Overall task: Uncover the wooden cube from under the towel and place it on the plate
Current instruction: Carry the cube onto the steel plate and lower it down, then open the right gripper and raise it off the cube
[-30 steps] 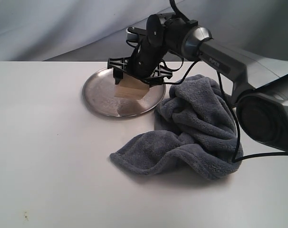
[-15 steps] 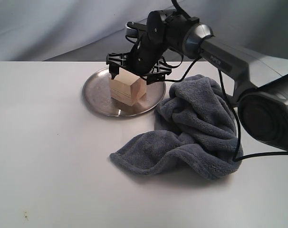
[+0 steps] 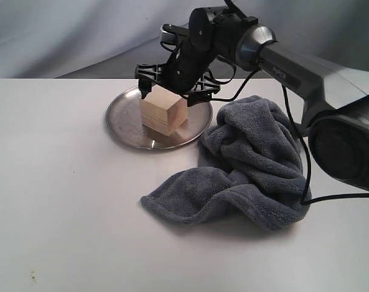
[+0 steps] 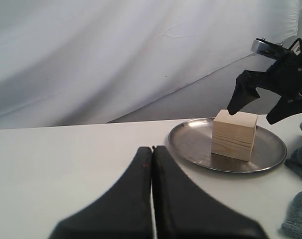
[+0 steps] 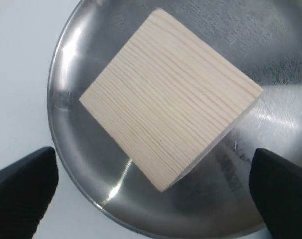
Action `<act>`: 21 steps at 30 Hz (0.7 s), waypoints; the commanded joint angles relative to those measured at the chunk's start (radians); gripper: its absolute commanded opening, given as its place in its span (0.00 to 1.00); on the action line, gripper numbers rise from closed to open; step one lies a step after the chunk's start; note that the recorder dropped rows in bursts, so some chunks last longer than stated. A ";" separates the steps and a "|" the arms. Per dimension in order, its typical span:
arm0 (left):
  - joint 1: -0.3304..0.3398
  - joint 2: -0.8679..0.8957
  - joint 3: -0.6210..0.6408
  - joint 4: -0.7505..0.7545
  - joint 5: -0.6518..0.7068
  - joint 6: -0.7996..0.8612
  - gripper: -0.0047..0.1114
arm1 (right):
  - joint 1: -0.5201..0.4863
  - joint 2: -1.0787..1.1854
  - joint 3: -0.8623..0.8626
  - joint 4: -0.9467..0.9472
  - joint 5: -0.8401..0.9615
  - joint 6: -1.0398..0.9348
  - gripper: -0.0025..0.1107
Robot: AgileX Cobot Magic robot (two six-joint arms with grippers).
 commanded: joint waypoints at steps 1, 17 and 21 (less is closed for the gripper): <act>-0.005 -0.004 0.004 -0.002 -0.002 -0.003 0.04 | -0.004 -0.055 -0.008 -0.025 0.089 -0.003 0.79; -0.005 -0.004 0.004 -0.002 -0.002 -0.003 0.04 | 0.095 -0.142 0.066 -0.243 0.267 -0.146 0.02; -0.005 -0.004 0.004 -0.002 -0.002 -0.003 0.04 | 0.105 -0.200 0.130 -0.245 0.267 -0.148 0.02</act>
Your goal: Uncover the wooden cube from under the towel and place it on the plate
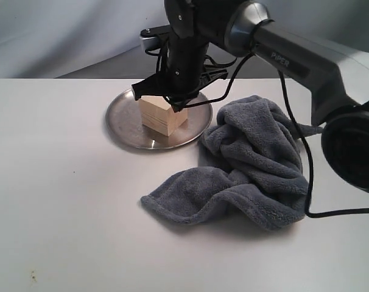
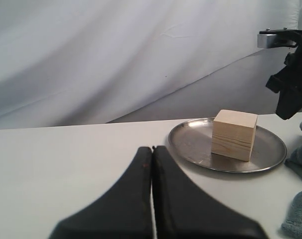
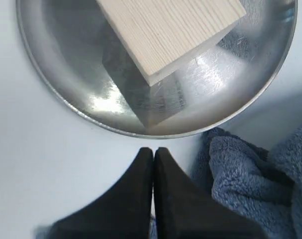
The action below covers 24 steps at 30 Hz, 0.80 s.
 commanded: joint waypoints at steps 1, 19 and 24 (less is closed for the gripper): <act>-0.005 -0.004 0.004 -0.002 -0.002 -0.003 0.04 | 0.007 -0.078 0.071 -0.017 0.003 -0.013 0.02; -0.005 -0.004 0.004 -0.002 -0.002 -0.003 0.04 | 0.007 -0.490 0.727 -0.036 -0.132 0.002 0.02; -0.005 -0.004 0.004 -0.002 -0.002 -0.003 0.04 | 0.007 -0.625 0.881 -0.031 -0.214 0.014 0.02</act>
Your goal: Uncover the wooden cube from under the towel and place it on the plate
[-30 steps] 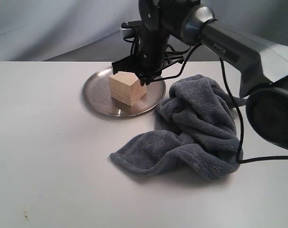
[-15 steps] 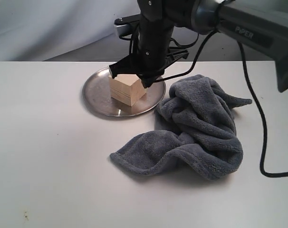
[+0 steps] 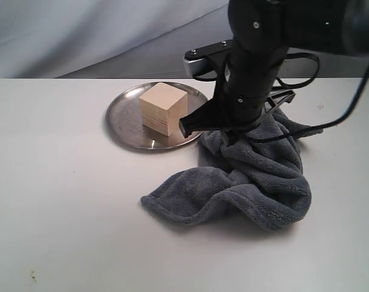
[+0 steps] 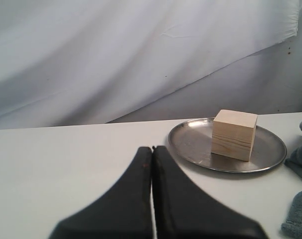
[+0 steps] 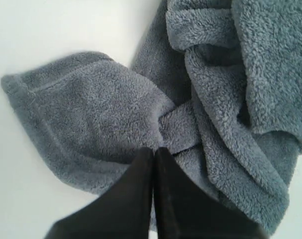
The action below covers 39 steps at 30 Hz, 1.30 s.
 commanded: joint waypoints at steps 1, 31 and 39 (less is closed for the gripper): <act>-0.005 -0.004 0.004 -0.002 -0.002 -0.003 0.04 | 0.001 -0.113 0.125 -0.001 -0.074 0.012 0.02; -0.005 -0.004 0.004 -0.002 -0.002 -0.003 0.04 | -0.017 -0.603 0.812 0.106 -0.477 0.074 0.02; -0.005 -0.004 0.004 -0.002 -0.002 -0.003 0.04 | -0.186 -0.881 1.031 0.165 -0.644 0.037 0.02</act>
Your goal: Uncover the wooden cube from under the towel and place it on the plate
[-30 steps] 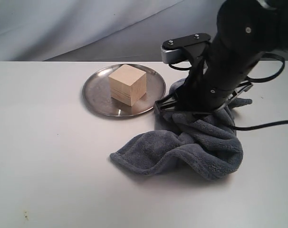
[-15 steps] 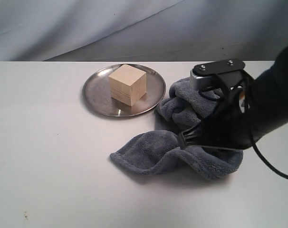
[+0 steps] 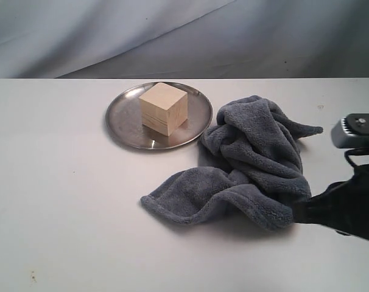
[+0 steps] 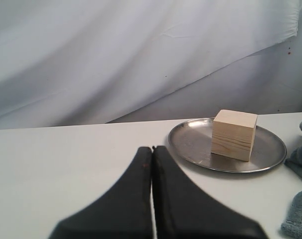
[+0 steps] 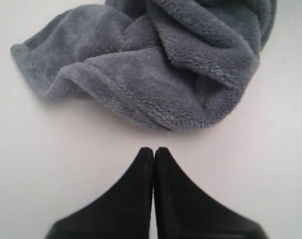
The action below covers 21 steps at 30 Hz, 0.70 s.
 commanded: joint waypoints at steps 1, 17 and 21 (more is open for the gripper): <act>-0.005 -0.004 0.004 -0.002 -0.002 -0.003 0.04 | -0.085 -0.133 0.108 0.072 -0.133 -0.070 0.02; -0.005 -0.004 0.004 -0.002 -0.002 -0.003 0.04 | -0.383 -0.677 0.484 0.130 -0.494 -0.197 0.02; -0.005 -0.004 0.004 -0.002 -0.002 -0.003 0.04 | -0.415 -0.766 0.527 0.130 -0.494 -0.219 0.02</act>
